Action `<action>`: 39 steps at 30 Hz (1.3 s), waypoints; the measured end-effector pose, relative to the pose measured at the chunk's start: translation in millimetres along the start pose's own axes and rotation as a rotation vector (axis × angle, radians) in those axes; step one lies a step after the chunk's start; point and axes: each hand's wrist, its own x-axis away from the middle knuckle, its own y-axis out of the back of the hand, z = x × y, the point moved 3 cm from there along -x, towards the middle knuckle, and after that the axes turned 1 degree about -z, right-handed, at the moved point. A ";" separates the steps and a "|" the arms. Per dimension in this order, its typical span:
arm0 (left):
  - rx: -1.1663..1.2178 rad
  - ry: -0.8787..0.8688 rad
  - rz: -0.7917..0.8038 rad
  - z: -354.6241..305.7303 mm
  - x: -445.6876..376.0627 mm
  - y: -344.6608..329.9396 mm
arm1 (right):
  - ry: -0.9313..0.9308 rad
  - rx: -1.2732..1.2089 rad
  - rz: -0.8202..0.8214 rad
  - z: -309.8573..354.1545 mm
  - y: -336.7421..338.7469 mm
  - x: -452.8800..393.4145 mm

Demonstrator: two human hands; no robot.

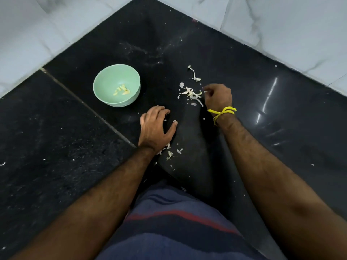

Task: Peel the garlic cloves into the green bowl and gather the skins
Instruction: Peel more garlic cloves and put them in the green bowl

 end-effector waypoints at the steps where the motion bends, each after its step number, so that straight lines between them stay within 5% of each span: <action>1: 0.000 0.002 0.003 0.0 -0.5 -0.1 | 0.039 0.031 0.053 1.6 -3.7 -6.1; 5: 0.014 0.010 -0.006 0.9 -0.4 -0.6 | 0.115 0.214 0.219 4.5 -17.8 -22.8; 11: 0.018 0.006 -0.031 2.8 -0.2 -2.2 | 0.127 0.252 0.165 0.6 -27.3 -24.4; 18: 0.089 0.015 -0.054 1.1 0.2 2.6 | 0.093 -0.165 -0.052 13.2 -10.1 -1.2; 28: 0.159 -0.022 -0.137 -0.8 5.5 10.3 | -0.257 -0.755 0.220 11.7 -19.4 76.6; 39: 0.175 0.027 -0.157 5.0 26.3 14.6 | -0.398 -0.819 0.322 18.1 -26.9 102.5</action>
